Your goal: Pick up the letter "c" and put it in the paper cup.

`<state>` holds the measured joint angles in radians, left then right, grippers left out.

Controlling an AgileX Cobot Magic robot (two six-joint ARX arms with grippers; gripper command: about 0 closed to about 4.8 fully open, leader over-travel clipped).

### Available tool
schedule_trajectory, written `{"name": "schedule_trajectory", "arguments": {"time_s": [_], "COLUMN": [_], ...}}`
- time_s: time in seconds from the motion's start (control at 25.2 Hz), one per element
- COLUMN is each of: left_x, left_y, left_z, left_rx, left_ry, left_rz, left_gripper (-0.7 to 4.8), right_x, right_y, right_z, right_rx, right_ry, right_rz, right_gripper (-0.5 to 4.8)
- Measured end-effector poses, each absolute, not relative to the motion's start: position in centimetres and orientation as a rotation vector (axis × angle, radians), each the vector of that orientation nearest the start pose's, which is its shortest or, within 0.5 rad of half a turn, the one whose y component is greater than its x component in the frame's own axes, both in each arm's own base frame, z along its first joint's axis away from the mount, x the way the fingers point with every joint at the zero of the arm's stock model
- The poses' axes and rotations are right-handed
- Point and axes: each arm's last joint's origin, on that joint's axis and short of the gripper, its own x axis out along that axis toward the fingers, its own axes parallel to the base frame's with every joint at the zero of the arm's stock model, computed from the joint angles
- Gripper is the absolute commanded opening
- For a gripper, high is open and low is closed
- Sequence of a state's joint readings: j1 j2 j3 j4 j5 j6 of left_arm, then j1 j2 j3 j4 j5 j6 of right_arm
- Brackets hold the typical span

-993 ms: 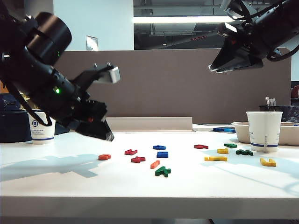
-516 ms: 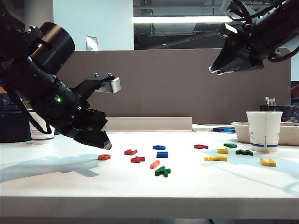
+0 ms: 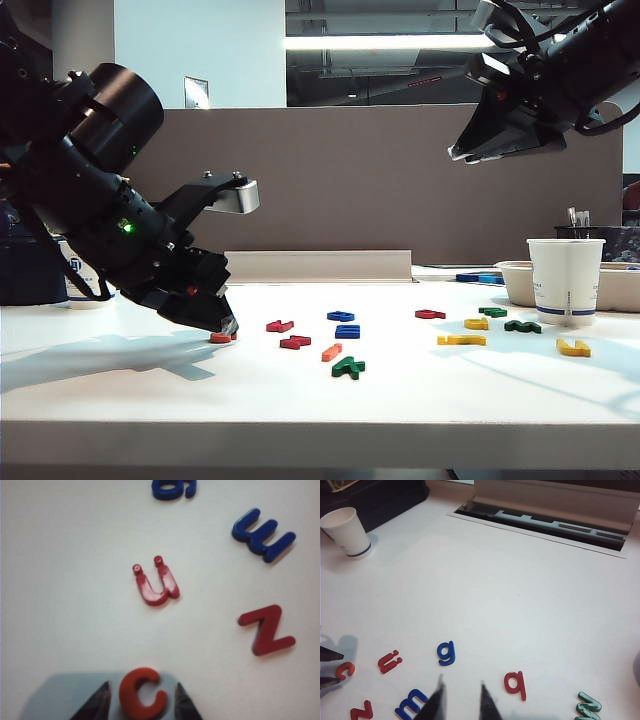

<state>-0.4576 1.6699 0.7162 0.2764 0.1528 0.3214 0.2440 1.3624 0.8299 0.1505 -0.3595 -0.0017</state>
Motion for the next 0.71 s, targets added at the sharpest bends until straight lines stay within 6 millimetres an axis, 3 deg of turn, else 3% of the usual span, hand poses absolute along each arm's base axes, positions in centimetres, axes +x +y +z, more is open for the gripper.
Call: {"name": "schedule_trajectory", "arguments": {"time_s": [0.36,0.71], "left_x": [29.0,28.9], "left_y": [-14.5,-14.4], "left_z": [14.2,14.0], "left_rx": [0.382,0.366], "left_ry": [0.574,0.621], "left_rz": [-0.679,-0.657], "left_gripper": [1.62,1.62], "right_x": [28.4,28.4], "right_y": [8.1,8.1], "right_z": [25.4,25.4], "right_rx": [0.021,0.02], "right_ry": [0.389,0.389], "right_rz": [0.596,0.595], "right_gripper": [0.85,0.85]}}
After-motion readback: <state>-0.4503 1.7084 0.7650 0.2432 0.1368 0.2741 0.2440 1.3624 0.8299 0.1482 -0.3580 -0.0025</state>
